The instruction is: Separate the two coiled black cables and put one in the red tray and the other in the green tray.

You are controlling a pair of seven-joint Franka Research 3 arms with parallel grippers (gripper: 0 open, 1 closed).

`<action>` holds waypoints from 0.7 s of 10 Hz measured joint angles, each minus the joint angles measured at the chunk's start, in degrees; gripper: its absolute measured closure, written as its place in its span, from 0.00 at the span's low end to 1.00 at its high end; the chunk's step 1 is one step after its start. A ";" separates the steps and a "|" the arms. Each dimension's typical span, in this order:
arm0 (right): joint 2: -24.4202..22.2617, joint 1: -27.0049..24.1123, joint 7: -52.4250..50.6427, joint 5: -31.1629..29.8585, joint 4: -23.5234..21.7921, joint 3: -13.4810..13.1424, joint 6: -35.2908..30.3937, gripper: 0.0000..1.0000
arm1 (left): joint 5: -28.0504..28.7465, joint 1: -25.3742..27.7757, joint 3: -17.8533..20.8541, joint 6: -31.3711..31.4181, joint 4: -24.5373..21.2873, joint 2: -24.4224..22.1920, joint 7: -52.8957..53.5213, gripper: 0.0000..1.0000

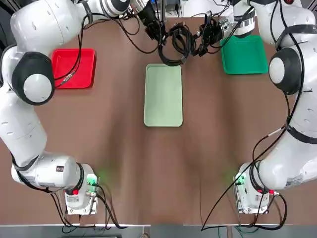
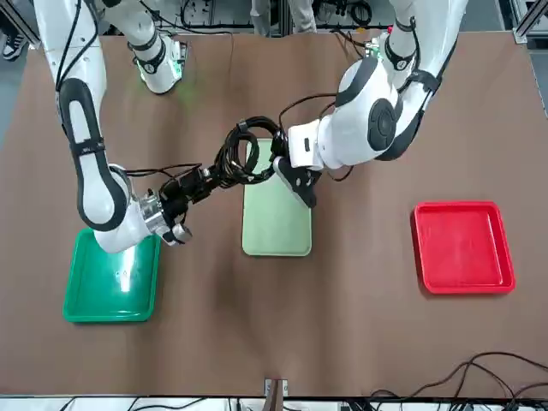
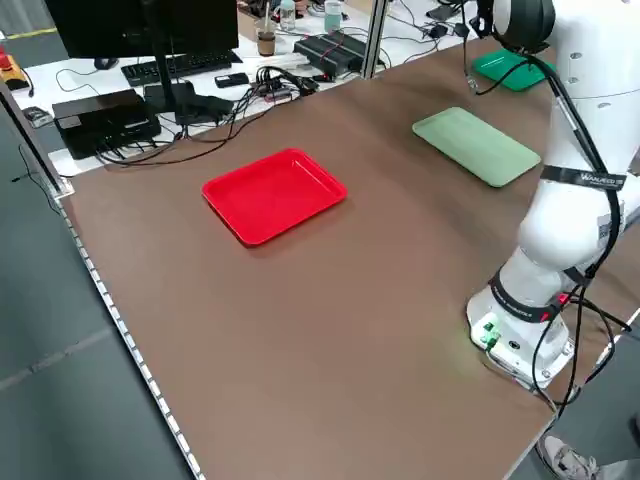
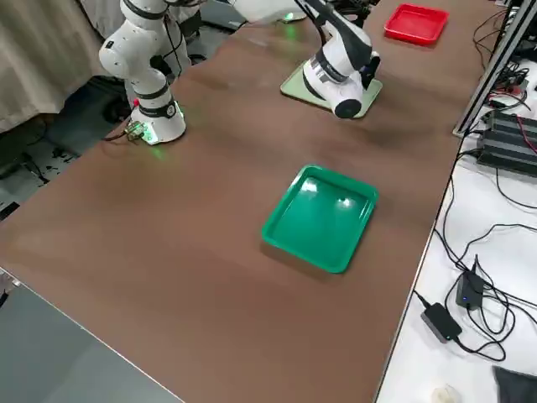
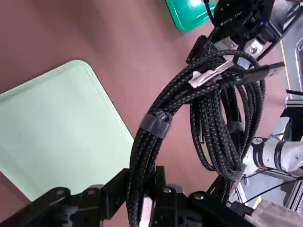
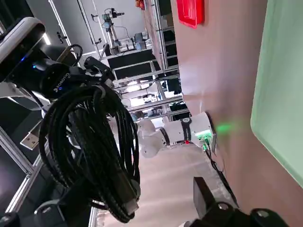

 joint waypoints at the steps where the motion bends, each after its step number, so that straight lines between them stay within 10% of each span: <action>1: -0.18 0.02 0.57 0.26 -0.31 0.02 -0.08 0.06 | 0.00 -0.22 0.00 0.59 0.01 0.17 -0.15 0.73; 5: -1.78 0.02 5.18 0.44 -0.53 0.01 -0.09 0.34 | 0.00 -0.69 0.00 0.98 0.36 0.70 -0.69 0.73; 7: -2.41 0.02 6.17 0.44 -0.52 -0.02 -0.09 0.67 | 0.00 -0.68 0.00 0.98 0.59 0.93 -0.77 0.73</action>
